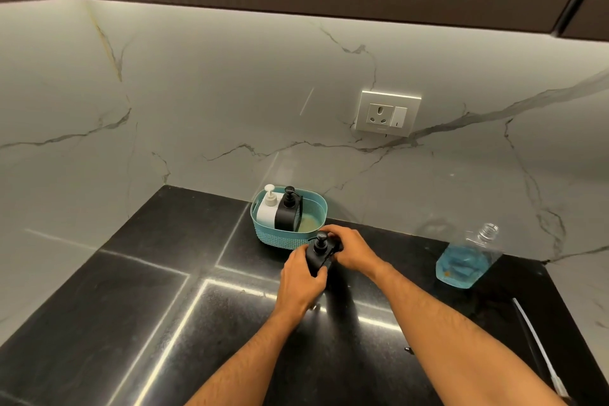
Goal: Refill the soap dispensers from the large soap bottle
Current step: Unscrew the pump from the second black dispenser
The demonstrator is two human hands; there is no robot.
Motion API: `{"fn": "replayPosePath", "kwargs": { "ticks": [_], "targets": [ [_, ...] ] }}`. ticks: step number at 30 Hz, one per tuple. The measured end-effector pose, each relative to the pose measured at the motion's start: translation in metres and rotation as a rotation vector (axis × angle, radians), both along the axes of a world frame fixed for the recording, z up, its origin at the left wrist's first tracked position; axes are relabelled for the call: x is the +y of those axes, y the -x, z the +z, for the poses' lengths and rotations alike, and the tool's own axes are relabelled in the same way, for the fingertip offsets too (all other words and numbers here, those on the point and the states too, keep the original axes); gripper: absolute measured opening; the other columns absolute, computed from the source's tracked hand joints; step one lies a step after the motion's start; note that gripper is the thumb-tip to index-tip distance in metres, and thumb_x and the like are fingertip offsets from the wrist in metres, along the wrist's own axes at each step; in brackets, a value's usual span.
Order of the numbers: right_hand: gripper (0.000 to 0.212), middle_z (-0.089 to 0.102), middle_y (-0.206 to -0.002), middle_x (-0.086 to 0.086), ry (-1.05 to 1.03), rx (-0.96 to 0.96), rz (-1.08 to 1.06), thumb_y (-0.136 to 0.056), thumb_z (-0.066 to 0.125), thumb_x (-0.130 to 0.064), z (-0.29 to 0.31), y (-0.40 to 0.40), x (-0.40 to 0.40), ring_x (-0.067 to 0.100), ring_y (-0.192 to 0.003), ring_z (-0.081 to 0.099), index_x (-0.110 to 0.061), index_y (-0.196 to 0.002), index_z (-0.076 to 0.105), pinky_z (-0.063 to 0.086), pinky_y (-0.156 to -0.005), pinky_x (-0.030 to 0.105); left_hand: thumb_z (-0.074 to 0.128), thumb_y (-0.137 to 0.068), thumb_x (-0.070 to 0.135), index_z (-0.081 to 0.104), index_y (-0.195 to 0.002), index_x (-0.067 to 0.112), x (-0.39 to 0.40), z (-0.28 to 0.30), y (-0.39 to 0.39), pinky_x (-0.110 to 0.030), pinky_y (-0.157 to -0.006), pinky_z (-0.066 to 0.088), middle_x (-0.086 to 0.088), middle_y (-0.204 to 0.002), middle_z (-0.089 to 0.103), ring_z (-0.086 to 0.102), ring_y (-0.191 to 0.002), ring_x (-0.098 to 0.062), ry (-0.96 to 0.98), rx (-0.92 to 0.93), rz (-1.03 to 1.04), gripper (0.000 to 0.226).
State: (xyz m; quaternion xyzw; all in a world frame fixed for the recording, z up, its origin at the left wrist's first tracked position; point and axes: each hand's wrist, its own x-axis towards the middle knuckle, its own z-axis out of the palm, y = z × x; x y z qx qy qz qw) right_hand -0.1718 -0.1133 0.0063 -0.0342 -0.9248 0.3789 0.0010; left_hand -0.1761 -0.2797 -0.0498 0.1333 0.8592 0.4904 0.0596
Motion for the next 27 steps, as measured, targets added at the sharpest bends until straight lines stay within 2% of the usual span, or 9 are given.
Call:
{"fn": "replayPosePath", "kwargs": {
  "ticks": [4, 8, 15, 17, 19, 23, 25, 27],
  "targets": [
    [0.058, 0.072, -0.115, 0.001, 0.011, -0.003, -0.019, -0.076, 0.070, 0.011, -0.003, -0.006, 0.004, 0.014, -0.109, 0.066, -0.018, -0.126, 0.067, 0.056, -0.098, 0.037, 0.084, -0.080, 0.040, 0.057, -0.123, 0.032, 0.002, -0.005, 0.002, -0.031, -0.096, 0.053, 0.015, -0.117, 0.063, 0.060, -0.110, -0.006, 0.010, 0.007, -0.012, 0.051],
    [0.059, 0.071, -0.114, -0.003, 0.002, 0.005, -0.064, -0.074, 0.076, 0.005, -0.008, -0.024, 0.011, 0.012, -0.107, 0.066, -0.021, -0.126, 0.066, 0.056, -0.096, 0.039, 0.088, -0.074, 0.044, 0.059, -0.115, 0.034, 0.004, -0.005, -0.001, -0.029, -0.091, 0.055, 0.018, -0.109, 0.065, 0.062, -0.102, -0.001, 0.024, 0.030, -0.053, 0.051],
    [0.060, 0.069, -0.113, -0.008, -0.065, 0.067, -0.220, -0.071, 0.081, -0.007, -0.019, -0.088, 0.029, 0.008, -0.104, 0.065, -0.029, -0.124, 0.065, 0.057, -0.094, 0.034, 0.088, -0.067, 0.055, 0.061, -0.117, 0.038, 0.012, 0.004, -0.026, -0.004, -0.078, 0.045, 0.024, -0.104, 0.066, 0.060, -0.097, 0.014, 0.041, 0.056, -0.258, 0.059],
    [0.061, 0.070, -0.114, -0.007, -0.076, 0.070, -0.278, -0.069, 0.082, -0.011, -0.019, -0.112, 0.033, 0.009, -0.101, 0.066, -0.030, -0.126, 0.065, 0.056, -0.094, 0.033, 0.090, -0.069, 0.047, 0.063, -0.120, 0.033, 0.019, 0.006, -0.036, -0.007, -0.084, 0.047, 0.021, -0.107, 0.068, 0.062, -0.098, 0.010, 0.053, 0.073, -0.325, 0.059],
    [0.063, 0.070, -0.114, -0.008, -0.076, 0.070, -0.317, -0.068, 0.086, -0.018, -0.018, -0.136, 0.037, 0.008, -0.099, 0.066, -0.030, -0.127, 0.065, 0.056, -0.092, 0.031, 0.090, -0.072, 0.039, 0.065, -0.122, 0.028, 0.024, 0.008, -0.047, -0.018, -0.089, 0.052, 0.017, -0.109, 0.070, 0.065, -0.100, 0.003, 0.050, 0.095, -0.388, 0.057],
    [0.068, 0.065, -0.112, -0.010, -0.026, 0.104, -0.384, -0.064, 0.090, -0.038, -0.012, -0.179, 0.039, 0.008, -0.105, 0.063, -0.027, -0.127, 0.066, 0.052, -0.091, 0.025, 0.090, -0.074, 0.031, 0.066, -0.121, 0.026, 0.033, 0.010, -0.068, -0.019, -0.091, 0.053, 0.020, -0.107, 0.069, 0.064, -0.102, 0.006, 0.030, 0.116, -0.483, 0.052],
    [0.067, 0.063, -0.106, -0.013, -0.050, 0.157, -0.440, -0.062, 0.087, -0.055, -0.008, -0.195, 0.036, 0.005, -0.102, 0.059, -0.027, -0.120, 0.068, 0.049, -0.089, 0.022, 0.088, -0.076, 0.031, 0.066, -0.121, 0.026, 0.036, 0.009, -0.079, -0.019, -0.090, 0.054, 0.019, -0.108, 0.069, 0.063, -0.103, 0.007, 0.027, 0.124, -0.519, 0.050],
    [0.060, 0.060, -0.096, -0.015, -0.101, 0.180, -0.483, -0.060, 0.083, -0.065, -0.005, -0.205, 0.030, 0.004, -0.090, 0.059, -0.028, -0.105, 0.068, 0.048, -0.079, 0.019, 0.088, -0.077, 0.032, 0.067, -0.121, 0.023, 0.040, 0.006, -0.091, -0.021, -0.089, 0.054, 0.016, -0.110, 0.071, 0.065, -0.102, 0.003, 0.025, 0.126, -0.549, 0.050]
  ]
}}
